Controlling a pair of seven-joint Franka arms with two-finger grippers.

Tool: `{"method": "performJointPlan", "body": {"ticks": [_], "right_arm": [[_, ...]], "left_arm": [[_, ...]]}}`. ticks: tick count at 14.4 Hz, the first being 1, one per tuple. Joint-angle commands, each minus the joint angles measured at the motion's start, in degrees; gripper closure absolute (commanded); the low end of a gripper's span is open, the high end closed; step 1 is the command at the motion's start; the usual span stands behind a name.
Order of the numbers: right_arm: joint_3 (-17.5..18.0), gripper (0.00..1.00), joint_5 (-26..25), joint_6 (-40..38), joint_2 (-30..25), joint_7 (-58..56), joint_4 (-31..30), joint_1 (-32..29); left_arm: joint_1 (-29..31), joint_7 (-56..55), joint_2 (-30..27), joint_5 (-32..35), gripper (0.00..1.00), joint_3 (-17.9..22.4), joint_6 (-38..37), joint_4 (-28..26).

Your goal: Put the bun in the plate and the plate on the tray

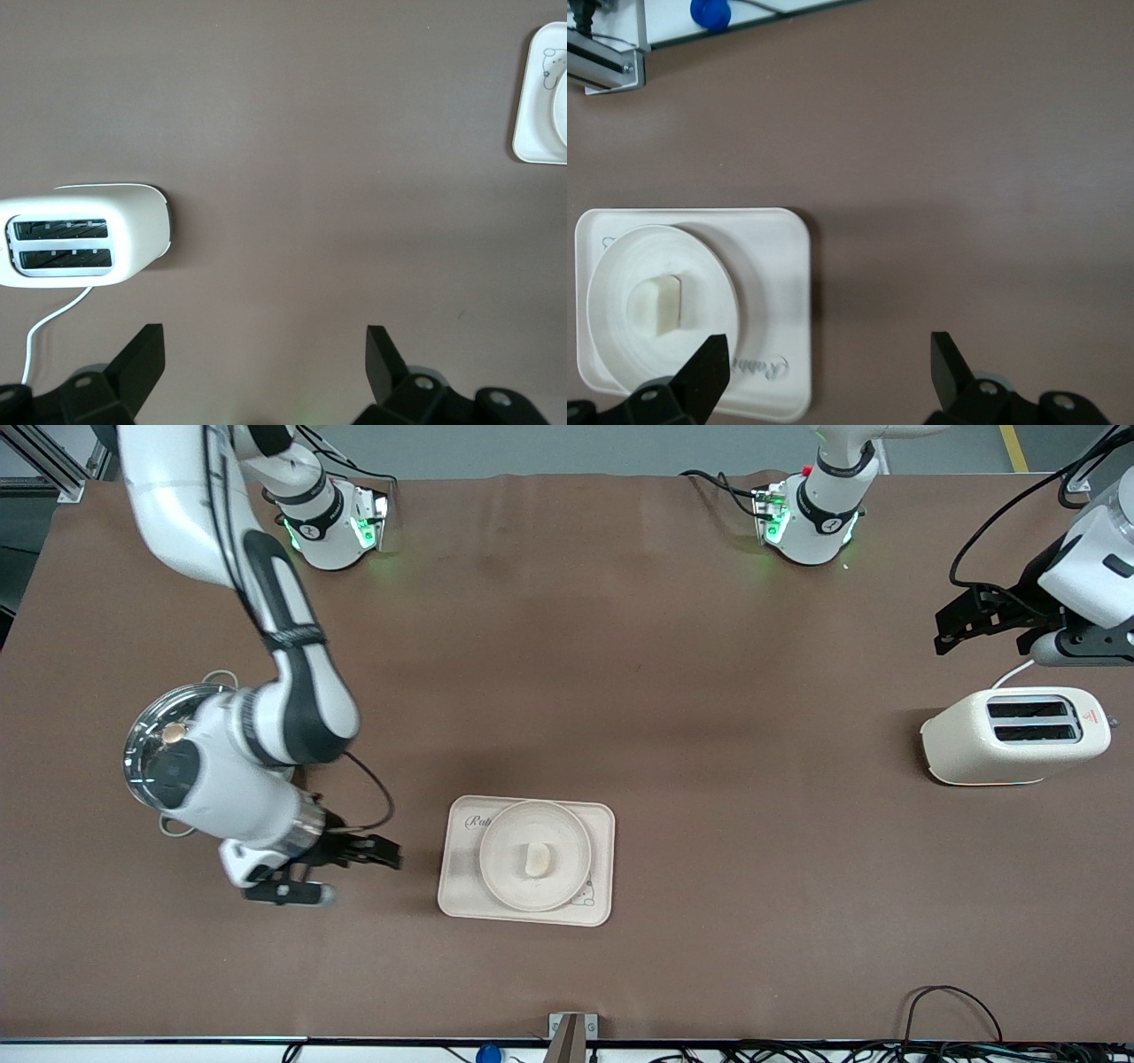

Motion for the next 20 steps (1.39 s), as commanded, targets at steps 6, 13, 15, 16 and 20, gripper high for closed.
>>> {"method": "performJointPlan", "body": {"ticks": [6,13,15,16,20], "right_arm": [[-1.49,0.0,-13.09,-7.75,-25.3,-1.91,-18.84,-4.35],[-1.49,0.0,-21.19,-21.38,-39.82,-4.99,-21.06,-7.35],[-1.4,0.0,-21.37,-24.28,-41.33,-7.0,-20.8,-8.75],[-1.49,0.0,-21.37,-25.95,-41.59,-7.01,-20.27,-8.84],[-1.22,0.0,-21.46,-30.36,-40.9,-6.93,-14.22,-9.29]], "left_arm": [[0.72,1.04,-2.31,6.52,0.0,-3.92,1.89,-2.75],[2.56,2.8,-2.41,2.03,0.0,-3.13,1.37,-1.87],[2.56,2.8,-2.49,2.03,0.0,-3.12,1.27,-1.87],[2.48,2.8,-2.49,1.95,0.0,-3.12,1.27,-1.52],[2.48,2.54,-1.96,1.68,0.0,-3.12,1.19,0.06]]}}
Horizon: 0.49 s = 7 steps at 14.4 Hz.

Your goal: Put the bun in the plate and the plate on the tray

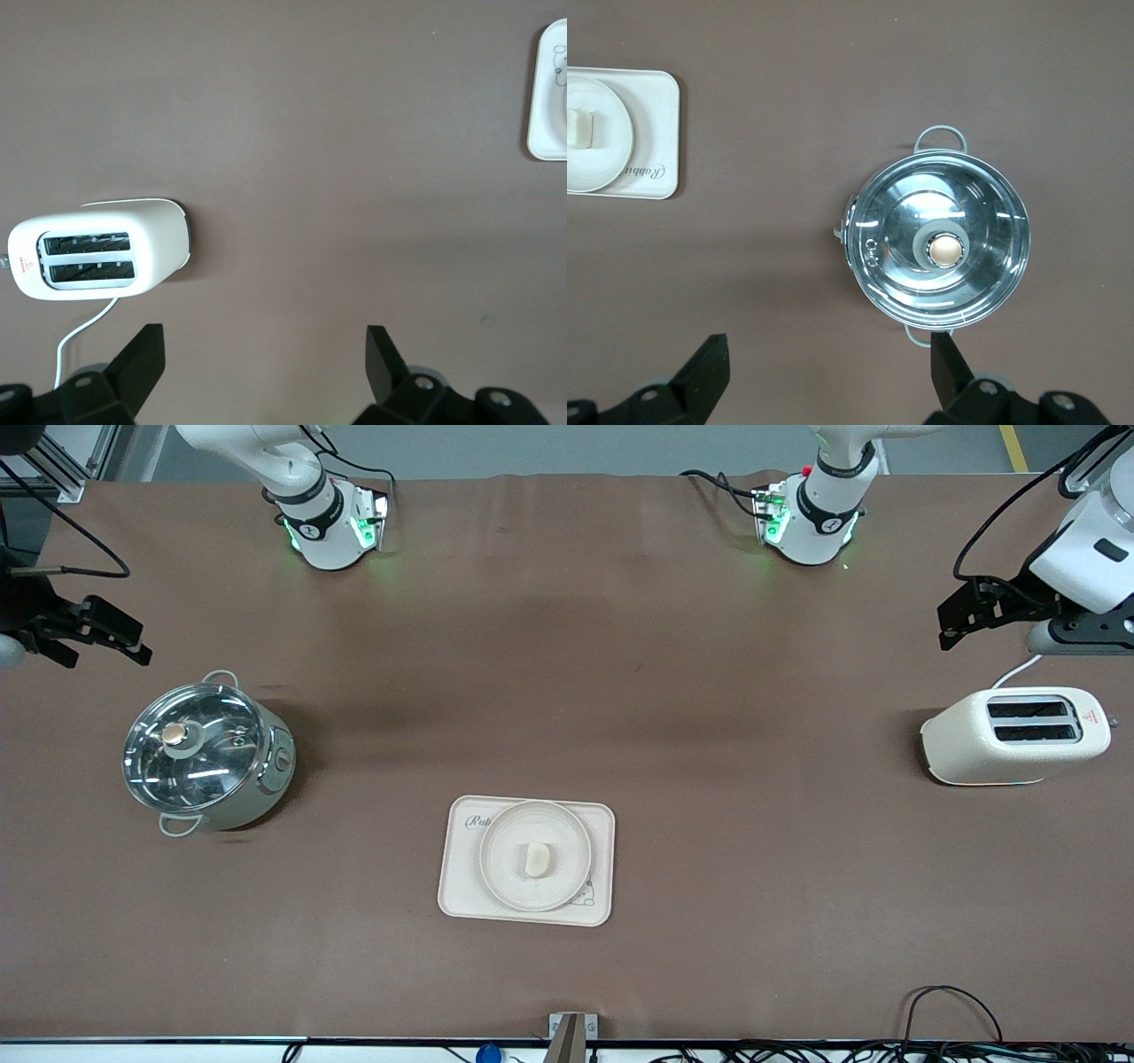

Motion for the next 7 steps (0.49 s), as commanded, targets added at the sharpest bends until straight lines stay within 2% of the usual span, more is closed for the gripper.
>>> {"method": "performJointPlan", "body": {"ticks": [1,7], "right_arm": [[1.24,0.0,-1.34,-1.73,0.7,-0.2,4.43,-0.45],[1.33,0.0,-0.38,-2.08,2.03,-0.11,6.21,-1.05]], "left_arm": [[0.18,0.83,-0.67,-0.99,0.0,-0.02,0.0,0.43],[0.18,0.83,-0.67,-0.99,0.0,0.06,-0.97,1.14]]}}
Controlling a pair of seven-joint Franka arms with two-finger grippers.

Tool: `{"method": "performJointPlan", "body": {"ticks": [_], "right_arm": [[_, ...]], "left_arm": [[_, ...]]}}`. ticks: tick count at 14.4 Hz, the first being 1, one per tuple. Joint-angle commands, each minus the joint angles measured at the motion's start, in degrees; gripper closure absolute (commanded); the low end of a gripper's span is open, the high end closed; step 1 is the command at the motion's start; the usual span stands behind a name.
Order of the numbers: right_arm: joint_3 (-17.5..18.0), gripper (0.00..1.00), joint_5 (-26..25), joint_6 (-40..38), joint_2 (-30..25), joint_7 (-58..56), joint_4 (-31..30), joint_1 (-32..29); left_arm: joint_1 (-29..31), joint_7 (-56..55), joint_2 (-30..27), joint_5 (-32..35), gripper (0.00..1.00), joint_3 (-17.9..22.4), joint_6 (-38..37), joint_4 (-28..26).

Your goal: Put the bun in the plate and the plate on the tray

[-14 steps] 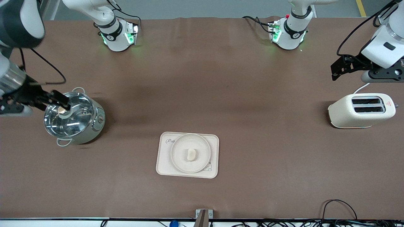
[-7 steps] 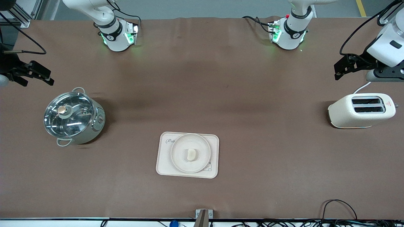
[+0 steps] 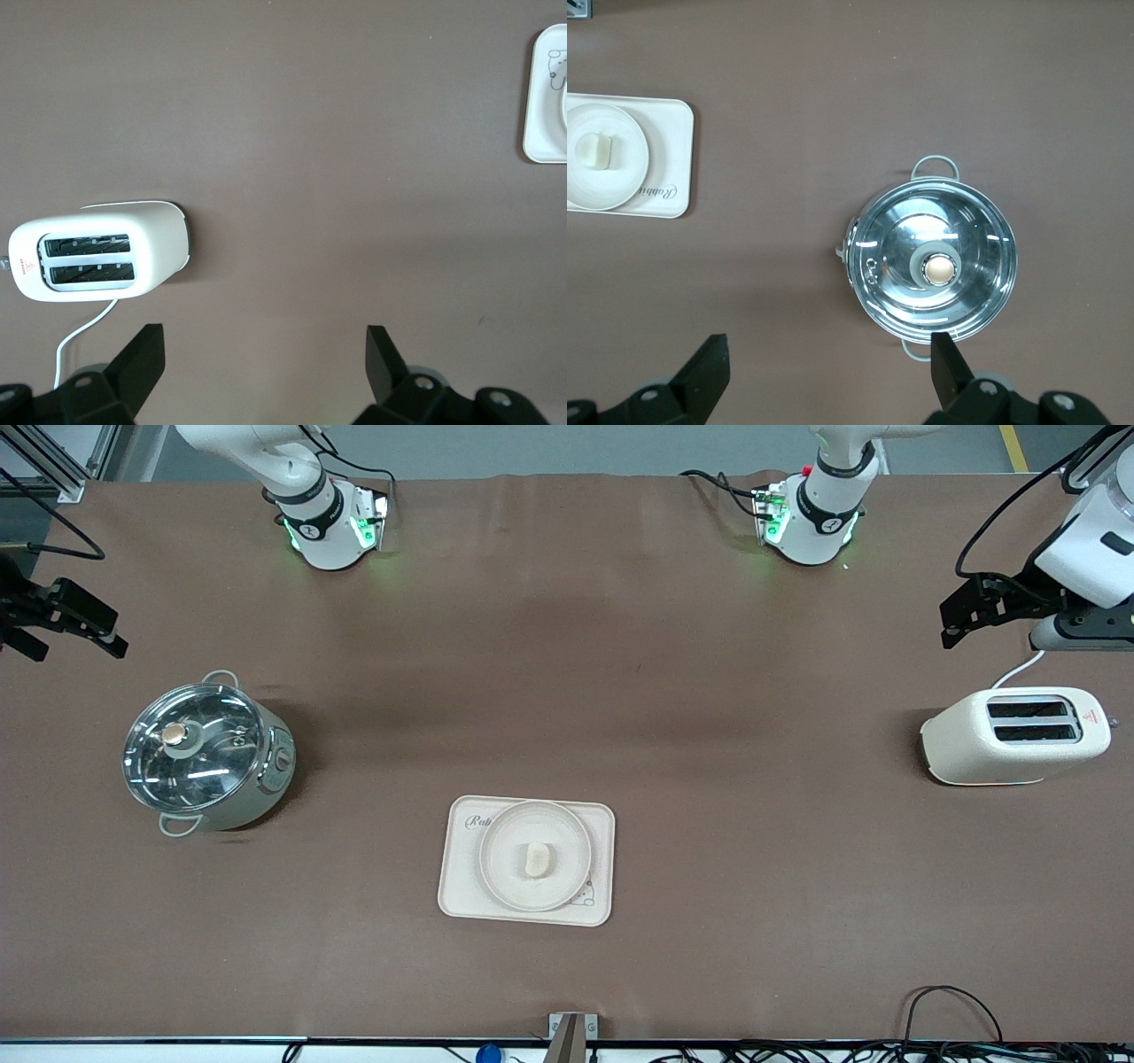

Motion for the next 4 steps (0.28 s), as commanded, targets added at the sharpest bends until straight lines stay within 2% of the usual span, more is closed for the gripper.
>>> {"method": "performJointPlan", "body": {"ticks": [1,4], "right_arm": [[0.62,0.0,-0.07,-2.26,0.95,0.06,0.95,-1.06],[0.62,0.0,-0.07,-2.71,1.92,-0.46,1.56,-2.02]], "left_arm": [[0.18,0.83,-0.54,-0.9,0.0,0.08,-0.85,0.82],[0.18,0.92,-0.53,-0.99,0.0,0.08,-0.94,0.73]]}}
